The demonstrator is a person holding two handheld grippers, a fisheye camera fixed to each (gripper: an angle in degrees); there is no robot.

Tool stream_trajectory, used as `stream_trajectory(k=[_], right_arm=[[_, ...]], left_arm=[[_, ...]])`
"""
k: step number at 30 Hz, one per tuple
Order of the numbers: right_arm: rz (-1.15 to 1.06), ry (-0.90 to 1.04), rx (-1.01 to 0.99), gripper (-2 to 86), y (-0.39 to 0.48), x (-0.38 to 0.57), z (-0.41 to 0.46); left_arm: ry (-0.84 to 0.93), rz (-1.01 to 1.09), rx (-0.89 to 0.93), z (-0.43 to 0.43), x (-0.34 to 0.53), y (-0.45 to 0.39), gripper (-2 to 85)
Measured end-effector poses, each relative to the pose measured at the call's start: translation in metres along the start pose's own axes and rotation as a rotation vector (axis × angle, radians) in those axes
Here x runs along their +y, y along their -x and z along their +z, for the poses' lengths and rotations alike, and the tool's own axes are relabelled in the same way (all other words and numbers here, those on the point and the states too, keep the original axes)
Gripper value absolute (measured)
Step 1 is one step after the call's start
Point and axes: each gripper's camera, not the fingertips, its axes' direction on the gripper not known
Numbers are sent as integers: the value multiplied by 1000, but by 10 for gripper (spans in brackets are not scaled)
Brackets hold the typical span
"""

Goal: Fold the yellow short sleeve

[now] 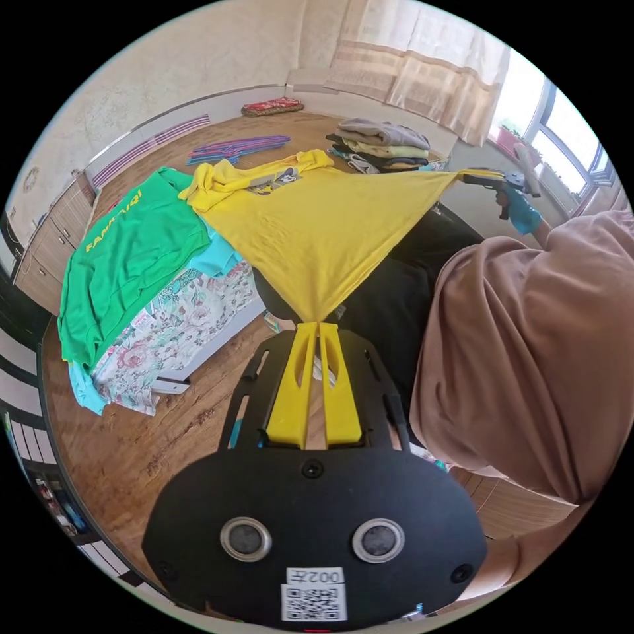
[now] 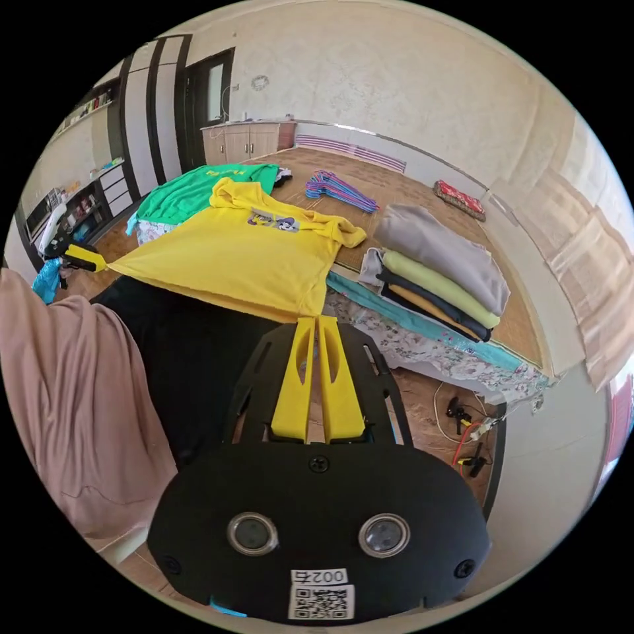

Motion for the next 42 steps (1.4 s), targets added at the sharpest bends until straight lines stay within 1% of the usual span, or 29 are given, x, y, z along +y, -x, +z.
stream_trajectory(k=[3,5,8,14,20,23,27,34,37,42], right_arm=[[9,70,-20,-9,1,11,14],[47,107,-44,-10,4,22,27],[59,143,-47,-10,7,30,38],[79,142,-66,-9,3,33,38],[88,137,-67,-10,1,35,35],[96,129,-66,-9,-1,35,34],[84,101,-47,-9,-2,34,26],[-7,47,-23,-10,-15,13,-10],[-80,78,-34,-10,-19,2,-20],[-154,206,-138,-10,-28,-6,-9]], left_arm=[[17,-35,28,14,9,2,-9],[1,-92,58,25,18,2,-9],[-33,-179,47,32,29,3,-10],[-175,-338,100,28,50,11,2],[-194,-395,150,33,53,18,2],[-164,-439,153,38,54,22,-7],[-148,-396,138,36,54,24,-9],[-163,-221,-16,-24,47,27,-10],[-168,-146,-23,-44,42,23,-10],[-58,-135,-10,-31,38,24,-10]])
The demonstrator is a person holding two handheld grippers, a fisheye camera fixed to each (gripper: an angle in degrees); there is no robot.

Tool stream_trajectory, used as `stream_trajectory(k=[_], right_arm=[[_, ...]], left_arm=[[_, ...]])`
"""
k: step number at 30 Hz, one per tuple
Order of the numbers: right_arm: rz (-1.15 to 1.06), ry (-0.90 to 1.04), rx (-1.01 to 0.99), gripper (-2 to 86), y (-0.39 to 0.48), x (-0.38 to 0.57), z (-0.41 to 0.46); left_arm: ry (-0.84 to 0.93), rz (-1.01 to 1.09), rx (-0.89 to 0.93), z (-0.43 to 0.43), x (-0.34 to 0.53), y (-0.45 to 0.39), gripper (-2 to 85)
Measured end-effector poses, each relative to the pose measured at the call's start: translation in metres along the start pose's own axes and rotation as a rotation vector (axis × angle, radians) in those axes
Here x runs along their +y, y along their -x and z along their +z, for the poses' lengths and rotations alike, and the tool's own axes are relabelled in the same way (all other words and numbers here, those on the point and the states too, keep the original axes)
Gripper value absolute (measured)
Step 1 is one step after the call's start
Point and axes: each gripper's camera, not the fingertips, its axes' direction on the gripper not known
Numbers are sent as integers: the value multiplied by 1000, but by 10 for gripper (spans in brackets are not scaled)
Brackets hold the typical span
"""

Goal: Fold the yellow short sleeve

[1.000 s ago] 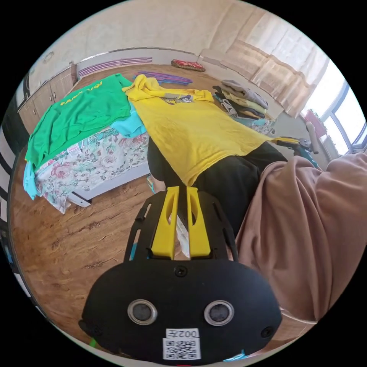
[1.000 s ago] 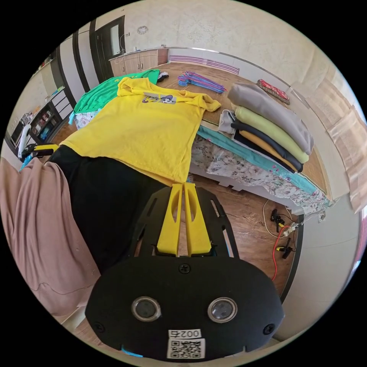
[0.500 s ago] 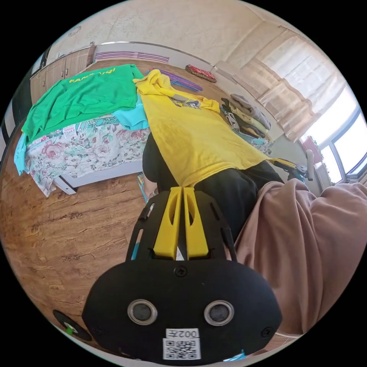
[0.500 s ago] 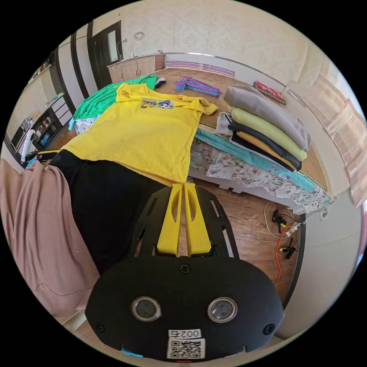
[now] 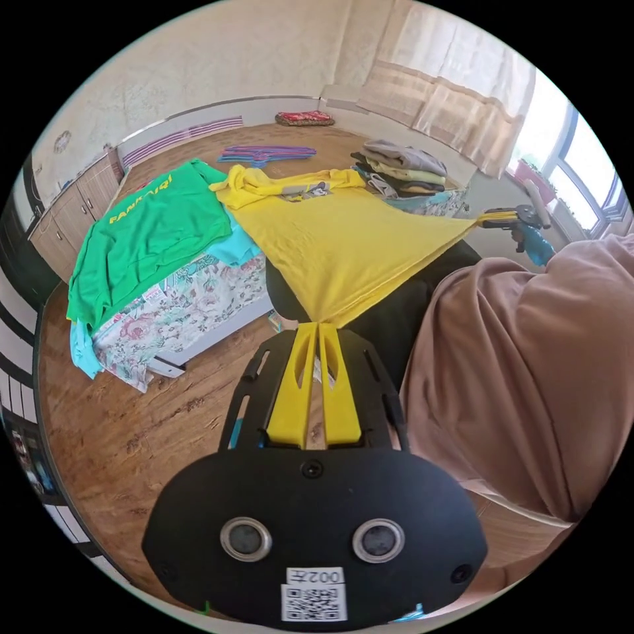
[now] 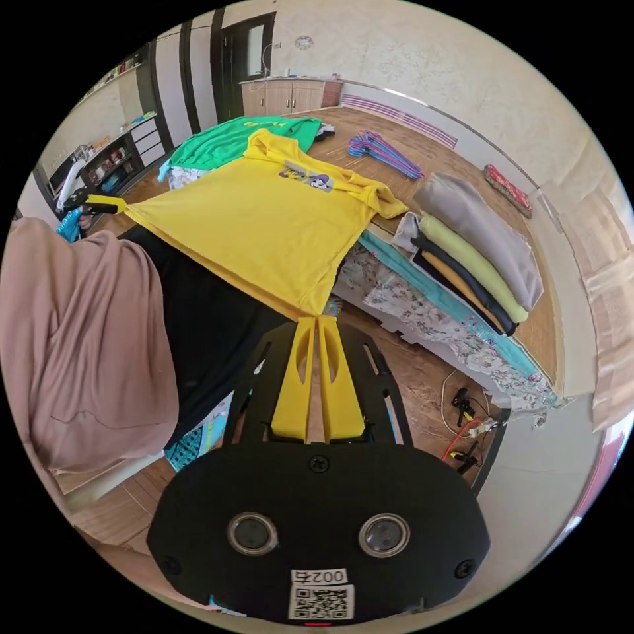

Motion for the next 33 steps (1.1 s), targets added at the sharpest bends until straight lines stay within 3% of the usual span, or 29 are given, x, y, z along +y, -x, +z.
stream_trajectory(k=[7,13,27,33], right_arm=[[-114,92,-31,-10,-12,-27,-17],[-134,159,-173,-10,-35,-40,-25],[-146,256,-360,-8,-63,-77,5],[-141,218,-350,-6,-84,-96,-19]], left_arm=[[42,75,68,-20,-13,8,-10],[130,189,103,-30,-23,5,-10],[100,58,199,-27,-50,24,-9],[147,30,119,-39,-67,31,-10]])
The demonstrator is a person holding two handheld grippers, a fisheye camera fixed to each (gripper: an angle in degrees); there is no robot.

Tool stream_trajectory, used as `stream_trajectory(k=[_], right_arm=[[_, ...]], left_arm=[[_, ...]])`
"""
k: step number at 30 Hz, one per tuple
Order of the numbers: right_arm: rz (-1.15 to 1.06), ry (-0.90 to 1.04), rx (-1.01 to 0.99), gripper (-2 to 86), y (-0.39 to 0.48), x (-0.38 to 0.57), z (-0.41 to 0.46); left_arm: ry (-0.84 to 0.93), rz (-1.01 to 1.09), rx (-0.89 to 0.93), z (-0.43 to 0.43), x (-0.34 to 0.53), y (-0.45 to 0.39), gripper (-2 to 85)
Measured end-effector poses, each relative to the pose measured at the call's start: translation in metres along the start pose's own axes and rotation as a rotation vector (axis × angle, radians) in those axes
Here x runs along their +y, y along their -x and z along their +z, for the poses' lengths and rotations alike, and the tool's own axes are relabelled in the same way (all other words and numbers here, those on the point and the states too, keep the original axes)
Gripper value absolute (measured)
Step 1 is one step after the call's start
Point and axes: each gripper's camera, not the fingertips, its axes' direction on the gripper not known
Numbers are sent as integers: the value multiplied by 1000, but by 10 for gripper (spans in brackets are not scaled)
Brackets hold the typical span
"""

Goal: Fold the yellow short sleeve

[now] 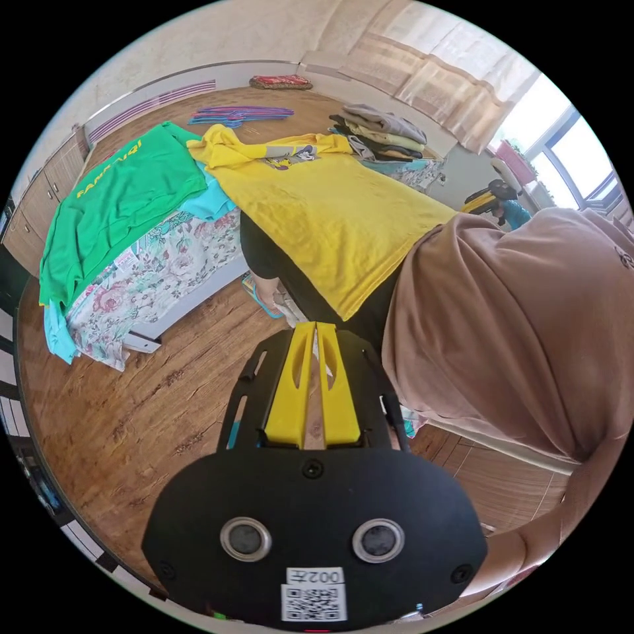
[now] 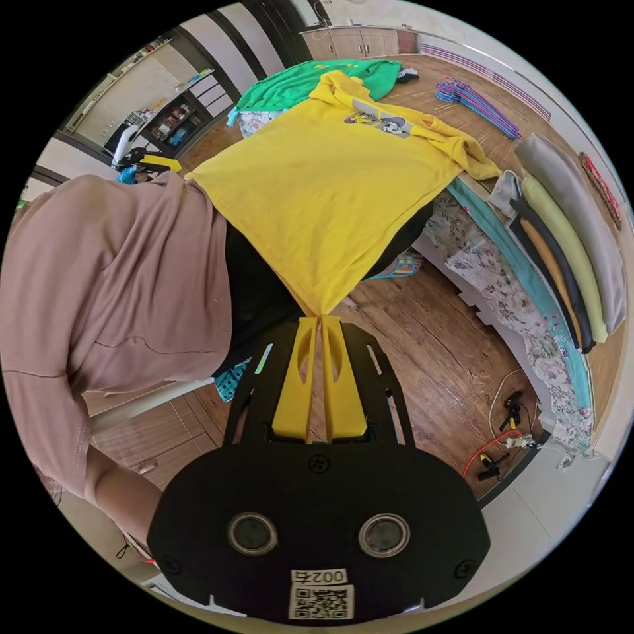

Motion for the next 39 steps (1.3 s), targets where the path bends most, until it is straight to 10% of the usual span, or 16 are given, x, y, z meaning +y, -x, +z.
stream_trajectory(k=[20,39], right_arm=[[137,-593,271,30,-127,-208,-79],[-25,-252,291,97,-217,-426,-37]], left_arm=[[-324,-115,-291,-10,-278,66,26],[-54,78,-334,44,-510,89,66]])
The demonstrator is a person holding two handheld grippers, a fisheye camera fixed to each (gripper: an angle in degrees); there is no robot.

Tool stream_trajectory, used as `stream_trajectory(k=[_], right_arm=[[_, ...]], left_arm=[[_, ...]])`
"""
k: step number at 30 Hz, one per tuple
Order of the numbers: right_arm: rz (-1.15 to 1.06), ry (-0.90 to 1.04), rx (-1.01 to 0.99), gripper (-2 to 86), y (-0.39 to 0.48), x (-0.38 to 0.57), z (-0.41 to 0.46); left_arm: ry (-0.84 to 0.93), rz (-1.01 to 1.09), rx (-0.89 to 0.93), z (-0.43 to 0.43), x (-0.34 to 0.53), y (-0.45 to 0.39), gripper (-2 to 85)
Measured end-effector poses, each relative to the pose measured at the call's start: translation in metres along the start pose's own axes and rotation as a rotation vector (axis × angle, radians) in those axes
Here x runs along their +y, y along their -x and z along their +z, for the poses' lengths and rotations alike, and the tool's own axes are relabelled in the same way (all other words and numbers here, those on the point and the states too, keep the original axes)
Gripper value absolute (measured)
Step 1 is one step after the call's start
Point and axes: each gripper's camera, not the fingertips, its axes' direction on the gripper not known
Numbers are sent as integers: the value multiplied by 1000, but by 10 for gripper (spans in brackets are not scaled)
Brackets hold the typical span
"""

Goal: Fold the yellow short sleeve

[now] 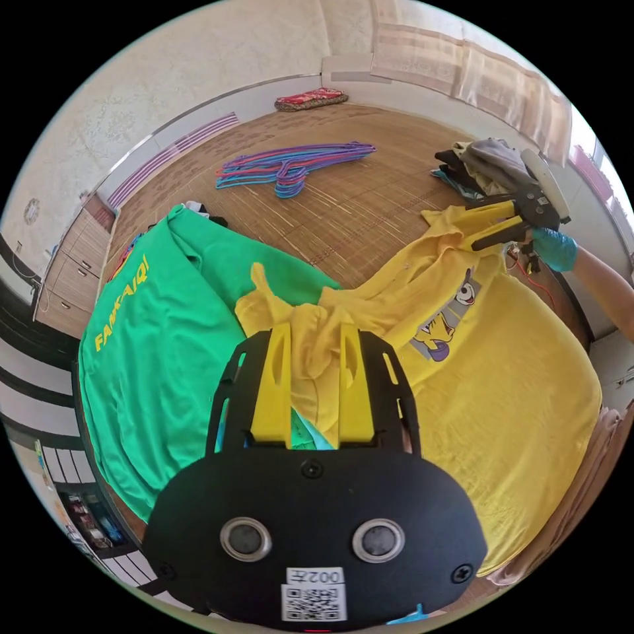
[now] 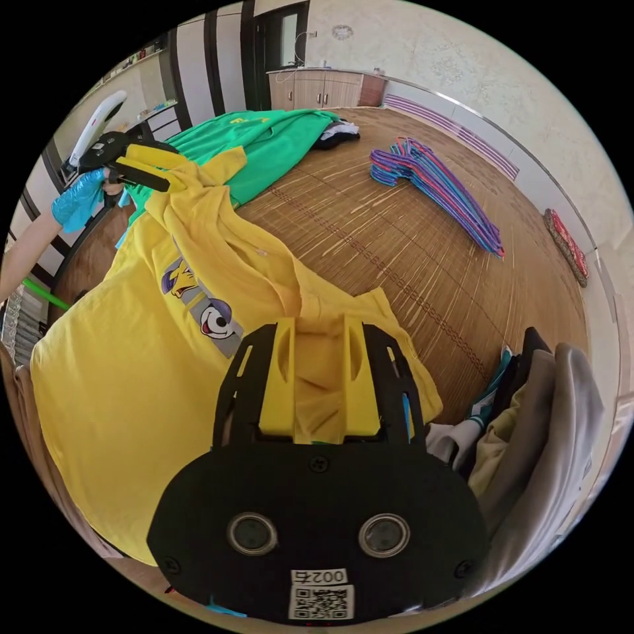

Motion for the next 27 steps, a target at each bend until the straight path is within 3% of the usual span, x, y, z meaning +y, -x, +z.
stream_trajectory(k=[6,14,21,27], right_arm=[[49,-122,30,46,-22,-30,-15],[203,-319,106,28,-79,-91,-48],[299,-340,147,29,-109,-153,-37],[248,-211,144,48,-134,-209,-17]], left_arm=[[-5,-1,-54,-3,-35,1,47],[-155,-103,-204,-42,-93,18,51],[-104,-191,-225,-23,-150,34,43],[-38,-219,-211,-6,-188,47,26]])
